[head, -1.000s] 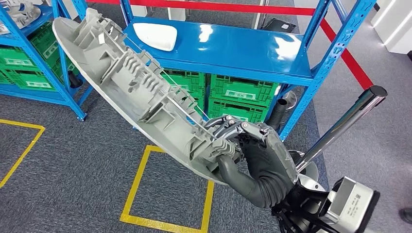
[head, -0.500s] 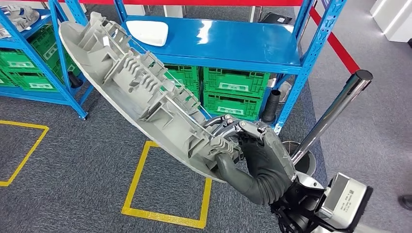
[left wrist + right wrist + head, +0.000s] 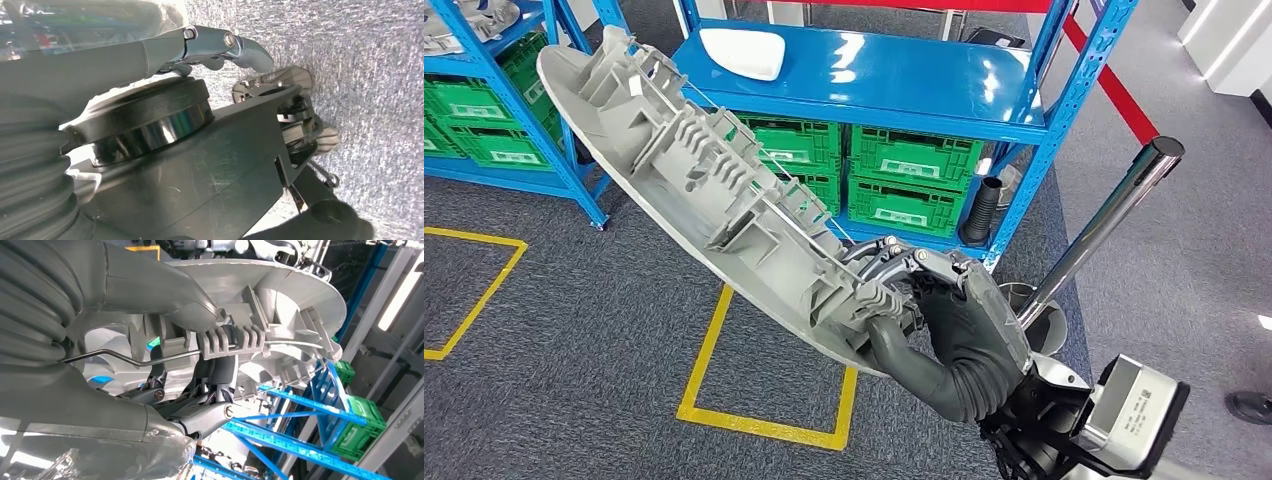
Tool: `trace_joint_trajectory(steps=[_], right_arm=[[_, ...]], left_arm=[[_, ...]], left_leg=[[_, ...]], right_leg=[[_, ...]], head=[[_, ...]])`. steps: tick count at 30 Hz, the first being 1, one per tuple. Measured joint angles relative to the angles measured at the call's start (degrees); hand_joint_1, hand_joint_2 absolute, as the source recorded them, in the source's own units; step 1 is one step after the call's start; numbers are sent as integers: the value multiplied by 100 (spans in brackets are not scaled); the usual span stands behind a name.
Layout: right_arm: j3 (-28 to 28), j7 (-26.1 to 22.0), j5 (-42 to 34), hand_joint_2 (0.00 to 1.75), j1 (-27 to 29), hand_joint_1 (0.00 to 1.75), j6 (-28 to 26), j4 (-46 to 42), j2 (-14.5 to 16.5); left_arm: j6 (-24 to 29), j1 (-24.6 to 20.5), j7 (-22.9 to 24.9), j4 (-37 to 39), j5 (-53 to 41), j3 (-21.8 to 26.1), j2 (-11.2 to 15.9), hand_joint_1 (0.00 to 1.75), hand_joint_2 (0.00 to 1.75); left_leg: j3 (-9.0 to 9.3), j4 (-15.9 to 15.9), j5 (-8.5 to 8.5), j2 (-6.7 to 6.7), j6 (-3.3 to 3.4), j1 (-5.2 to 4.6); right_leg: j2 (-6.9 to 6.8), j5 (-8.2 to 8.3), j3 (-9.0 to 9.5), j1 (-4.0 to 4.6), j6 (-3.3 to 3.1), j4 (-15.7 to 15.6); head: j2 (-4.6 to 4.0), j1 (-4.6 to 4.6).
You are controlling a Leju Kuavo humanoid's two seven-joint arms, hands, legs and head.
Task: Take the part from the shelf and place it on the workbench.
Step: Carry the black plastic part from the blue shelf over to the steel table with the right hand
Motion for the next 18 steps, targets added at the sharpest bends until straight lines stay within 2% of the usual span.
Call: trace_joint_trajectory(steps=[1,2,3,4,5,6,7,8,9,11,12,13,14,16,17,18], right_arm=[[1,0,-5,175,3,175,5,2,0],[3,0,-11,175,5,175,10,4,0],[4,0,-16,175,4,175,14,7,0],[4,0,-20,175,4,175,16,9,0],[5,1,-22,175,1,175,19,12,0],[4,1,-22,175,-3,175,21,14,0],[3,0,-23,175,-7,175,22,14,0],[2,-1,-23,175,-9,175,24,14,0],[1,-2,-23,175,-10,175,25,15,-1],[0,-2,-23,175,-10,175,29,16,-2],[0,-3,-23,175,-11,175,30,18,-3],[1,-4,-23,175,-12,175,31,20,-2],[1,-7,-23,175,-14,175,31,22,-2],[1,-10,-23,175,-8,175,33,28,-2],[1,-12,-23,175,-5,175,36,32,-2],[2,-13,-23,175,-2,175,40,35,-2]], left_arm=[[-1,-1,0,-1,0,0,-2,0,175],[-2,-1,0,-1,0,0,-2,0,175],[-1,-3,-1,-2,0,1,-2,0,175],[-1,-5,-1,-4,0,1,-2,0,175],[0,-8,-1,-7,1,2,-2,0,175],[1,-11,-2,-10,3,2,-2,0,175],[2,-15,-2,-12,5,2,-2,0,175],[3,-18,-2,-13,8,2,-2,0,175],[8,-21,-2,-13,12,3,-1,0,175],[20,-21,-2,-13,20,4,2,0,175],[25,-20,-2,-13,23,4,3,0,175],[28,-20,-2,-13,25,5,4,0,175],[29,-20,-2,-13,25,5,6,0,175],[30,-21,-2,-13,26,7,7,0,175],[31,-22,-2,-13,27,7,7,0,175],[31,-21,-2,-13,28,7,7,0,175]], left_leg=[[-64,9,41,0,3,-1],[-137,25,84,1,0,-1],[-212,46,124,1,-7,0],[-281,72,157,1,-18,1],[-349,106,188,-1,-36,2],[-404,141,208,-3,-58,-3],[-451,177,229,-4,-86,-11],[-485,207,255,-6,-120,-19],[-513,222,286,-6,-154,-25],[-547,234,341,-8,-224,-22],[-573,265,296,-10,-256,-18],[-624,400,142,-12,-291,-12],[-698,643,-92,-13,-323,-2],[-864,1358,-601,-13,-375,13],[-891,1631,-716,-13,-383,16],[-844,1740,-721,-13,-380,16]], right_leg=[[0,-183,-100,-4,16,350],[-1,-244,-136,-7,30,590],[-1,-189,-82,-10,38,643],[-3,-45,78,-14,39,475],[-6,126,326,-18,35,140],[-10,218,596,-16,22,-272],[-8,252,815,-11,-2,-628],[-4,242,948,-4,-30,-867],[4,213,992,8,-63,-972],[7,260,942,5,-150,-998],[2,300,909,-4,-196,-1002],[-7,350,865,-16,-243,-1011],[-16,399,814,-23,-278,-1013],[-22,484,697,-12,-308,-998],[-23,523,637,-4,-310,-986],[-24,559,575,4,-310,-971]], head=[[0,7],[0,11],[0,16],[0,24],[0,34],[0,43],[0,48],[0,52],[0,54],[0,55],[0,50],[0,32],[0,15],[0,-20],[0,-24],[0,-27]])
